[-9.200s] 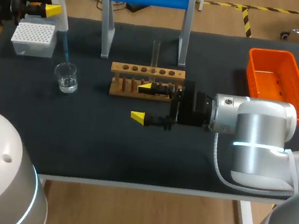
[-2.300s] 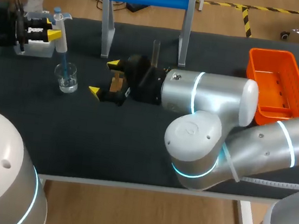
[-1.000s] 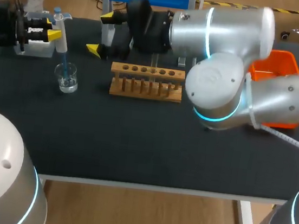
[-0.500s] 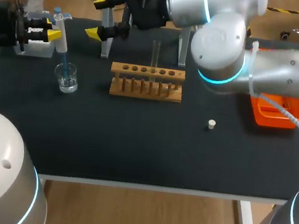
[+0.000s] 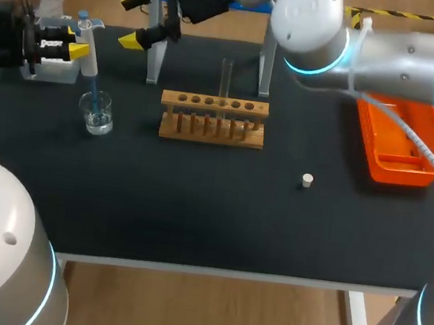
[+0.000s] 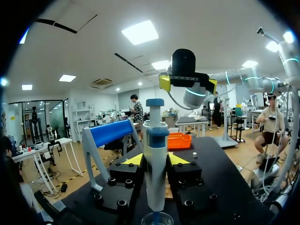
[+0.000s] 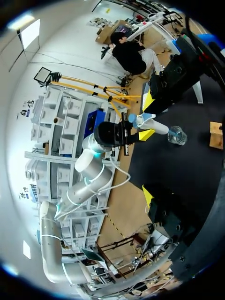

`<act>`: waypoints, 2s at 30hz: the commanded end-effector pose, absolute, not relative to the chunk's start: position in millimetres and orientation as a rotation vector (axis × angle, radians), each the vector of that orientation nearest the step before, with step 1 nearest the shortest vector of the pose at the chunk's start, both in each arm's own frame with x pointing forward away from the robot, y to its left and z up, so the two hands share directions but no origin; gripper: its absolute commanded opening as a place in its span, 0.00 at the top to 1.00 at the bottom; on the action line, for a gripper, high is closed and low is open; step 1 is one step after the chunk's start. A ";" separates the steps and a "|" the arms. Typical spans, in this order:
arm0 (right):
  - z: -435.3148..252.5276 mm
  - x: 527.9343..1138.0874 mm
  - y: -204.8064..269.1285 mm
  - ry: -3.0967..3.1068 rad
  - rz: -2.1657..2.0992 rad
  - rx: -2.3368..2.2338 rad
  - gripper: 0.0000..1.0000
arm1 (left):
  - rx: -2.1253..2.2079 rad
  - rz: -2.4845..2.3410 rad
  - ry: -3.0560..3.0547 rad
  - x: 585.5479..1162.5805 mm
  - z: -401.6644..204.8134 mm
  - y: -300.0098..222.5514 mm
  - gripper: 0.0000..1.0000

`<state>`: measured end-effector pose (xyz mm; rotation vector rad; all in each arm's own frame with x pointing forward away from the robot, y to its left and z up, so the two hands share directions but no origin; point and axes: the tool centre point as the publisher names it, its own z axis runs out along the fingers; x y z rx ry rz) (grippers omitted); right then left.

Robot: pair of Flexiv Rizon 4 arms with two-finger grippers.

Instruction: Invert the test tube, pick up the pipette, mount the tip to pipette, aspirate from beaker and dispense into the tube, eject the tip, return the pipette, and cap with the stopper.

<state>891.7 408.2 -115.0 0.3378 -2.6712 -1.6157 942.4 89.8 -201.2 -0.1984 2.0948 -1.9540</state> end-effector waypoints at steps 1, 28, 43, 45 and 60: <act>-114.5 904.8 416.9 -2.587 -1.496 0.422 0.00 | -0.195 -1.955 2.094 942.3 -201.3 90.3 1.00; -116.9 924.8 453.0 -2.507 -1.508 0.376 1.00 | -0.195 -1.955 2.094 942.3 -201.3 90.3 1.00; -120.3 931.3 474.0 -2.509 -1.528 0.300 1.00 | -0.195 -1.955 2.094 942.3 -201.3 90.3 1.00; -121.8 931.3 476.5 -2.511 -1.526 0.294 1.00 | -0.195 -1.955 2.094 942.3 -201.3 90.3 1.00; -124.6 932.5 488.4 -2.522 -1.528 0.201 1.00 | -0.195 -1.955 2.094 942.3 -201.3 90.3 1.00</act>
